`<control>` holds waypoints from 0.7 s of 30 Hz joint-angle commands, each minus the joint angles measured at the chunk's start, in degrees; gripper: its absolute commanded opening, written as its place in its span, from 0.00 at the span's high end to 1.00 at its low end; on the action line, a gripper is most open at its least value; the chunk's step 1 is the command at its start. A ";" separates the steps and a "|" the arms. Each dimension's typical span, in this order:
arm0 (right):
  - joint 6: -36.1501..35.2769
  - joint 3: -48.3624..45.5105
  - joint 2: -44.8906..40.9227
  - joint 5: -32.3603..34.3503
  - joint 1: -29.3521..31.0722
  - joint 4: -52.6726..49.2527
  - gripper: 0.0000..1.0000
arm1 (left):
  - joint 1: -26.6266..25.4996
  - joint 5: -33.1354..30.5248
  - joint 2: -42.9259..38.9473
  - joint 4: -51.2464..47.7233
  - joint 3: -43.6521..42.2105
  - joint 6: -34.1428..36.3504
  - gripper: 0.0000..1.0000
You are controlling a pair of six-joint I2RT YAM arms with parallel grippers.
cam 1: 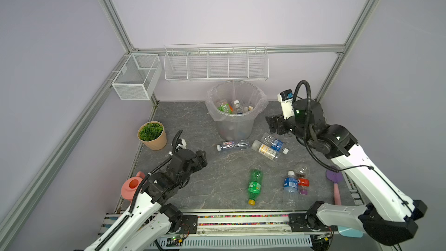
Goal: Throw the plastic bottles in the bin
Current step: 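Move the left gripper to the green soda bottle while the right gripper lowers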
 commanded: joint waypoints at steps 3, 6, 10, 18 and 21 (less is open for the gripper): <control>4.37 -5.76 -2.28 -3.78 -2.43 -2.14 0.12 | -6.15 -2.94 5.94 4.97 3.95 3.85 0.16; 5.83 -8.84 -3.31 -5.85 -3.72 -1.64 0.12 | -8.18 -2.09 9.02 6.79 4.82 4.62 0.16; 7.17 -12.33 -4.17 -8.35 -4.45 -1.20 0.12 | -10.52 -1.63 13.06 7.67 6.75 5.76 0.15; 10.76 -18.06 -6.53 -8.67 -5.36 -0.21 0.12 | -14.76 4.36 21.70 8.82 10.99 11.22 0.15; 11.50 -19.35 -6.86 -8.48 -5.76 -0.46 0.12 | -18.13 2.05 24.65 6.84 13.87 12.86 0.15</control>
